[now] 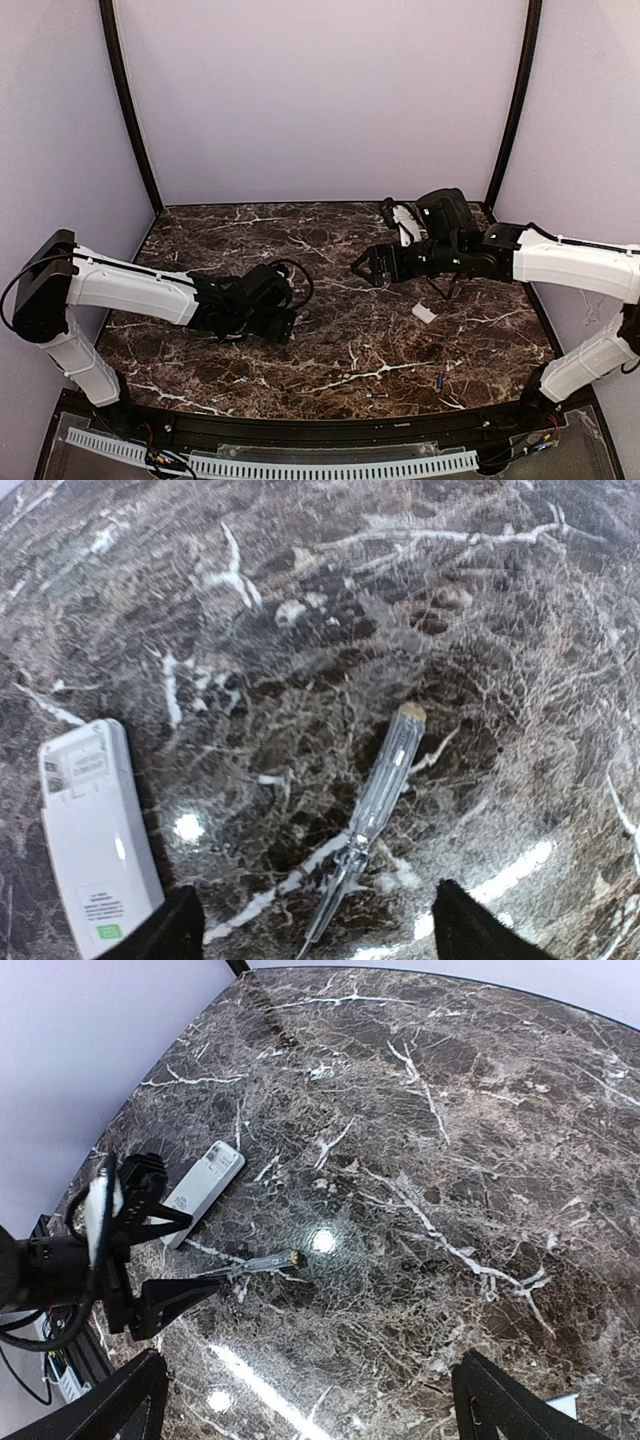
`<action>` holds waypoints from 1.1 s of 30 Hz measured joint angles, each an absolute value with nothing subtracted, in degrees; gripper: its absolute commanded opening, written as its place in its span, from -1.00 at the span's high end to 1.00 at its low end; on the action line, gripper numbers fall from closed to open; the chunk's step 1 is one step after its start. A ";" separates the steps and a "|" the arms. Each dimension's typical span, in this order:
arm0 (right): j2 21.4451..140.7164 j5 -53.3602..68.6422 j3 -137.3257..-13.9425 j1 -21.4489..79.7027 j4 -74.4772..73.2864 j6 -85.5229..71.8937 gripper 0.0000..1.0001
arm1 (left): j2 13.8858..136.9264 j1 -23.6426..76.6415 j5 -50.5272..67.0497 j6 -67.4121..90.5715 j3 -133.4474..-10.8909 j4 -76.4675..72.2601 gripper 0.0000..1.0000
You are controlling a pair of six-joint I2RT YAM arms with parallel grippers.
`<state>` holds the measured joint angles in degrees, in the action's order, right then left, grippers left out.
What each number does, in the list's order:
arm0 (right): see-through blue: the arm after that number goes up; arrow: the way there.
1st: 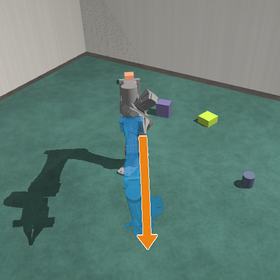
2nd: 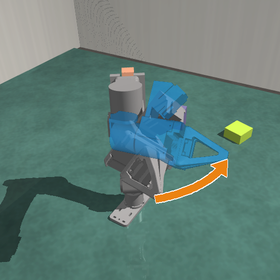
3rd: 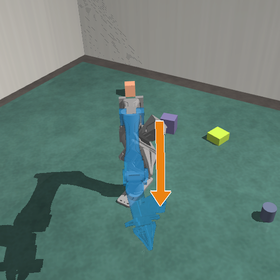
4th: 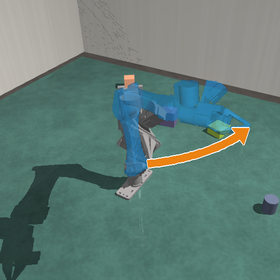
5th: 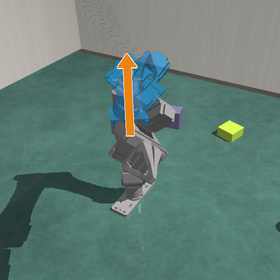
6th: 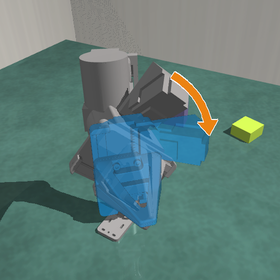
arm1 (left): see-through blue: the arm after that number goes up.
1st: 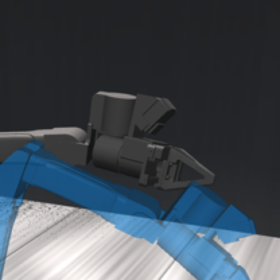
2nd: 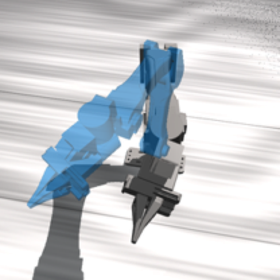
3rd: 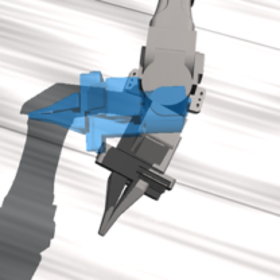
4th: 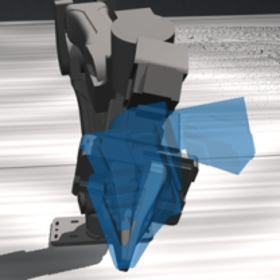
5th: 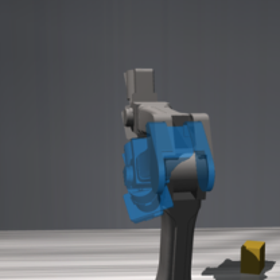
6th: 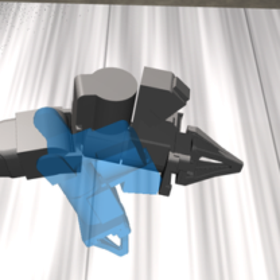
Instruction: Unload the batteries from the remote control
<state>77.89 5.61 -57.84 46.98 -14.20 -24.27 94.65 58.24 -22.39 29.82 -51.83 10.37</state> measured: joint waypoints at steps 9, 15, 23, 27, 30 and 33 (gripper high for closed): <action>76.05 -0.97 -57.82 46.76 -12.08 -24.27 -0.97 | 81.95 55.46 -27.97 24.64 -52.51 14.00 -0.97; 76.29 -0.91 -57.69 46.70 -8.12 -22.94 -0.97 | 73.56 51.00 -30.74 21.37 -51.29 16.69 -0.97; 77.58 -0.64 -57.58 46.61 -5.48 -21.87 -0.97 | 64.64 48.07 -32.86 18.06 -45.17 17.23 -0.97; 77.58 -0.62 -56.71 46.54 -4.29 -21.67 -0.97 | 62.85 46.96 -34.15 15.70 -43.83 17.43 -0.97; 77.54 -0.40 -56.07 46.35 -4.21 -21.65 -0.97 | 61.80 45.36 -34.76 13.93 -43.11 17.19 -0.97; 77.12 0.54 -55.16 45.60 -4.03 -21.47 -0.97 | 61.08 43.48 -35.24 11.75 -42.33 16.03 -0.97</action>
<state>77.12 0.54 -55.16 45.60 -4.03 -21.47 61.08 43.48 -35.24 11.75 -42.33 16.03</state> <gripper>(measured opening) 0.986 0.986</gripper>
